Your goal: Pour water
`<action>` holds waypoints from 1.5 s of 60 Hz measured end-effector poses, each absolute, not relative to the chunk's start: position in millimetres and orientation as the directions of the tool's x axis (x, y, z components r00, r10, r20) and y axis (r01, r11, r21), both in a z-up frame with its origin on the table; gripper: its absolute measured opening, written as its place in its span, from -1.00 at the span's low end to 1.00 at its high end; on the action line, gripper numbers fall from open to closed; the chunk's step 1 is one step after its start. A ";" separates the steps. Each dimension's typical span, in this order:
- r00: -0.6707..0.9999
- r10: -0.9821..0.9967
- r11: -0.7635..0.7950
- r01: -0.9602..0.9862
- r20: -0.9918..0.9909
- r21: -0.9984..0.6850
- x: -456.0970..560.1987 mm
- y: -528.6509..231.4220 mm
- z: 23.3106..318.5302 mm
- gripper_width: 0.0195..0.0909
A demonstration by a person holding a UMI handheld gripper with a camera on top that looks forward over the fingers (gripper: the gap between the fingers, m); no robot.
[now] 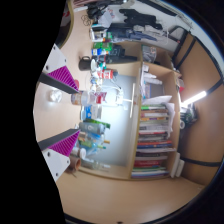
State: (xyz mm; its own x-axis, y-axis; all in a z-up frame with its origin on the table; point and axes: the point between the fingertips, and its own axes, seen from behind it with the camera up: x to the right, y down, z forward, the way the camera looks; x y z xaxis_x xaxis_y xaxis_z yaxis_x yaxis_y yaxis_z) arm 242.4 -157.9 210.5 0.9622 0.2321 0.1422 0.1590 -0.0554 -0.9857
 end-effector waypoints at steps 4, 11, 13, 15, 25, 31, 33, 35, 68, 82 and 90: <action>0.960 0.262 -0.094 0.128 0.100 -0.987 215.9 -132.2 173.7 0.72; 0.962 0.269 -0.121 0.085 0.050 -0.989 182.0 -92.8 134.3 0.73; 0.966 0.254 -0.126 0.083 0.049 -0.989 177.6 -81.6 125.8 0.73; 0.970 0.236 -0.124 0.081 0.050 -0.989 177.7 -66.6 119.8 0.73; 0.987 0.151 -0.105 0.066 0.050 -0.992 167.2 -28.0 107.1 0.74; 0.993 0.099 -0.070 0.071 0.064 -0.995 169.4 -5.9 111.4 0.74; 0.994 0.087 -0.064 0.069 0.064 -0.996 168.0 0.5 112.1 0.73; 0.995 0.085 -0.062 0.065 0.060 -0.996 165.3 5.7 112.3 0.72; 0.996 -0.050 0.010 -0.067 -0.068 -0.998 171.3 35.9 118.3 -0.27; 0.937 -0.008 0.091 0.347 0.348 -0.933 124.8 78.0 217.3 -0.27; 0.583 -0.073 0.158 0.808 0.809 -0.567 67.5 120.5 265.7 -0.28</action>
